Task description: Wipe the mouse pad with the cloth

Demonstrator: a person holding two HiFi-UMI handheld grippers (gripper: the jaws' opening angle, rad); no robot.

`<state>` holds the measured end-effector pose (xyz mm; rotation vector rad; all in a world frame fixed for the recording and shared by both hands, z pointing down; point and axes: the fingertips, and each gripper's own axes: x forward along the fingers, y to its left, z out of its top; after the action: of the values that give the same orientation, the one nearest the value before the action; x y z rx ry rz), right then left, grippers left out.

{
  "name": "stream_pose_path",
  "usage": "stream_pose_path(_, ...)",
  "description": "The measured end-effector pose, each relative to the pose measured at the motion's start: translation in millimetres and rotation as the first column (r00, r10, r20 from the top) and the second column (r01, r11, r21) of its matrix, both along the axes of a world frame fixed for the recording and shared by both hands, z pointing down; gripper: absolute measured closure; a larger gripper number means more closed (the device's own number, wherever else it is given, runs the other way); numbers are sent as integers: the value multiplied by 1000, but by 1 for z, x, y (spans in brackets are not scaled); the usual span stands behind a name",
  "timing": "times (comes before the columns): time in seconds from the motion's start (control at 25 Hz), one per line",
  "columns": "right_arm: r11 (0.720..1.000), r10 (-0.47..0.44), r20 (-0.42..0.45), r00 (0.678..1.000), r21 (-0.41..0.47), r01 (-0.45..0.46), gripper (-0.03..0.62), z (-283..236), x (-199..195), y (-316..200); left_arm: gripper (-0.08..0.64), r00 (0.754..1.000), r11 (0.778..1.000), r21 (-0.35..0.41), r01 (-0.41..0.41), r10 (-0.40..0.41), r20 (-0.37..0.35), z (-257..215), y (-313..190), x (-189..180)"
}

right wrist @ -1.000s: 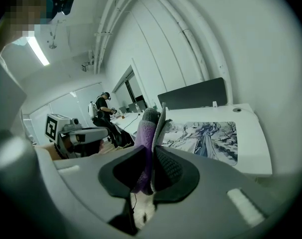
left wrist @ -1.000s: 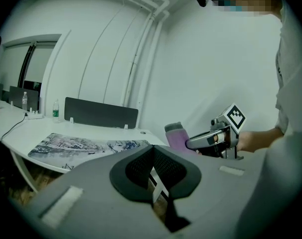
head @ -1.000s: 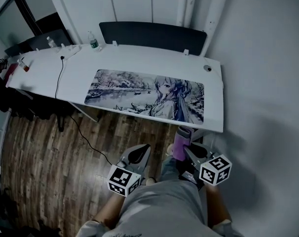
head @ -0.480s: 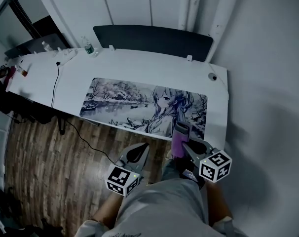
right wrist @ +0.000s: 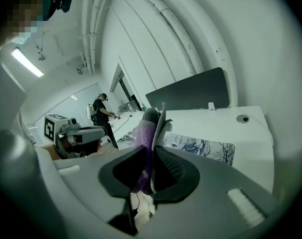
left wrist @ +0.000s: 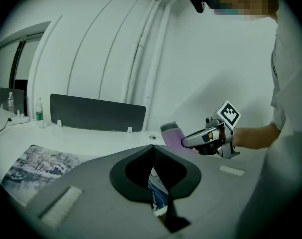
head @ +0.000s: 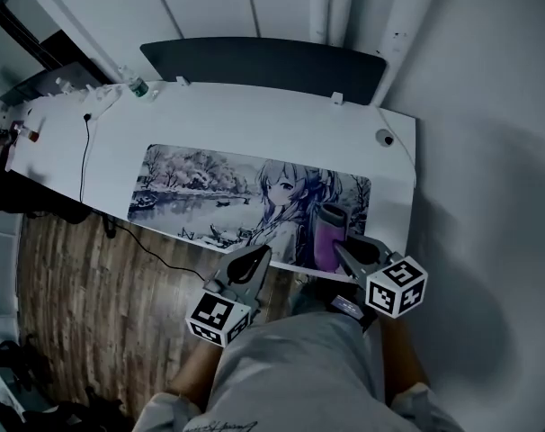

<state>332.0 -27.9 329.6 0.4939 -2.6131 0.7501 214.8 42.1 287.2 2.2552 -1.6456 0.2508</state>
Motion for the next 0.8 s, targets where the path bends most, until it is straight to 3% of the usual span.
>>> stream_pose_path(0.52,996,50,-66,997,-76,-55,524,36,33,-77,540,1000,1000,-15,24,-23,15,10,-71,8)
stream_pose_path(0.8,979,163,-151,975,-98,-178,525,59,68,-111,540,999,999,-35,-33,33,7,20,-97,2)
